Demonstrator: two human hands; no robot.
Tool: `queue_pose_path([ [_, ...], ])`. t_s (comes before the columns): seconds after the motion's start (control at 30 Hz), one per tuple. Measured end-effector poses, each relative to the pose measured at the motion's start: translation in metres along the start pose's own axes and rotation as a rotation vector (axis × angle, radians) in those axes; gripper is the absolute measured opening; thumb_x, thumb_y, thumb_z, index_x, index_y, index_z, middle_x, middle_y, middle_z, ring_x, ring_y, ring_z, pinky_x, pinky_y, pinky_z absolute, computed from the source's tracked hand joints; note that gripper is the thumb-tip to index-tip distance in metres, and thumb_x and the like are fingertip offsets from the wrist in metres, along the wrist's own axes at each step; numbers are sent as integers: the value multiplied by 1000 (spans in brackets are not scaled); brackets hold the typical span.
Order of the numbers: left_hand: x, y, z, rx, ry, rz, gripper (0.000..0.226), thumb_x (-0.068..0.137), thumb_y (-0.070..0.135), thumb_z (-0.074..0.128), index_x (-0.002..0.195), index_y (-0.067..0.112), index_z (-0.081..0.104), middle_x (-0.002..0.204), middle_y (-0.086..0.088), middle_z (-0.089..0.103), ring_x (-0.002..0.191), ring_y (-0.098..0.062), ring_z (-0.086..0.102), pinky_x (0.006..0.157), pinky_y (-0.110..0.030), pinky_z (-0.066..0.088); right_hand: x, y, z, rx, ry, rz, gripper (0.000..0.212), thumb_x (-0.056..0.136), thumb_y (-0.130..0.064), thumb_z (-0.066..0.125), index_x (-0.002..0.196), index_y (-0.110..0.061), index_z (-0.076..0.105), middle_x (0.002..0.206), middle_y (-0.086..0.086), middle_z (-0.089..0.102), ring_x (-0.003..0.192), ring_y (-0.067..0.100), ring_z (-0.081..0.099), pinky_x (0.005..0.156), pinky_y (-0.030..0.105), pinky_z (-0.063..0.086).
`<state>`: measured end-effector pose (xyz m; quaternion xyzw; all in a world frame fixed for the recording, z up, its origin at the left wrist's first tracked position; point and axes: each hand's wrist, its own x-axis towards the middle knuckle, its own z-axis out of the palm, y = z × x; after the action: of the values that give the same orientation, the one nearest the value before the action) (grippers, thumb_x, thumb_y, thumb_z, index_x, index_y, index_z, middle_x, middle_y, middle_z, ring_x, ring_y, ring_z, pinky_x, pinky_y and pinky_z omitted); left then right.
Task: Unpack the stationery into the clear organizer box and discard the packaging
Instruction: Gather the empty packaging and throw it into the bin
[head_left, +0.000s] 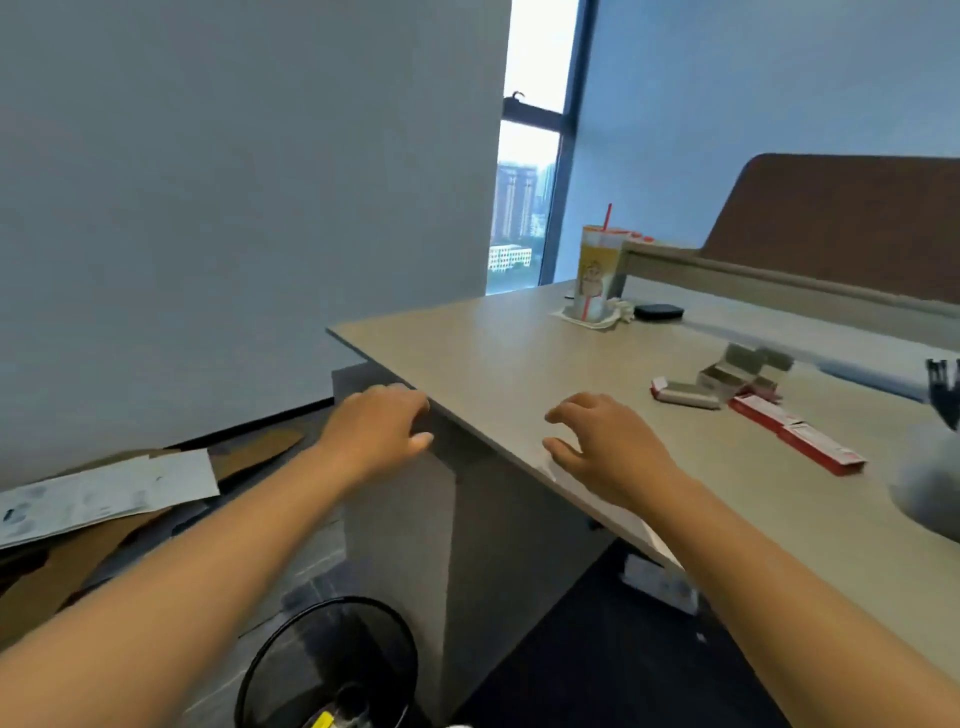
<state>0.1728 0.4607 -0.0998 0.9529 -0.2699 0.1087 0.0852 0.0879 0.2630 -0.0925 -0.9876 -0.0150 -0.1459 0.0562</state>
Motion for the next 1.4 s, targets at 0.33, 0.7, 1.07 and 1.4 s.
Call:
queue_pose_path([
  [0.33, 77, 144, 47, -173, -42, 248, 43, 88, 33, 49, 127, 16, 46, 132, -3, 50, 115, -20, 50, 94, -31, 41, -52, 164, -19, 3, 85, 524, 47, 87, -30, 53, 129, -13, 43, 137, 8, 44, 124, 23, 42, 100, 34, 37],
  [0.7, 182, 215, 91, -273, -103, 298, 53, 84, 35, 57, 130, 15, 40, 135, -4, 43, 119, -22, 44, 97, -33, 40, -12, 254, 8, -22, 64, 663, 64, 83, -43, 56, 135, -17, 28, 135, 8, 42, 119, 23, 42, 91, 33, 43],
  [1.07, 212, 232, 117, -324, -118, 274, 55, 84, 36, 57, 131, 12, 41, 128, -9, 53, 113, -24, 49, 96, -37, 43, -3, 270, 23, -79, 146, 605, 46, 86, -41, 52, 125, -18, 46, 125, 3, 56, 107, 19, 51, 81, 29, 46],
  [1.4, 181, 196, 100, -450, -60, 200, 52, 81, 33, 62, 126, 11, 46, 124, -8, 56, 110, -23, 52, 93, -34, 44, -10, 246, 15, 166, 275, 557, 41, 83, -34, 59, 119, -15, 53, 122, 5, 59, 102, 18, 54, 69, 22, 46],
])
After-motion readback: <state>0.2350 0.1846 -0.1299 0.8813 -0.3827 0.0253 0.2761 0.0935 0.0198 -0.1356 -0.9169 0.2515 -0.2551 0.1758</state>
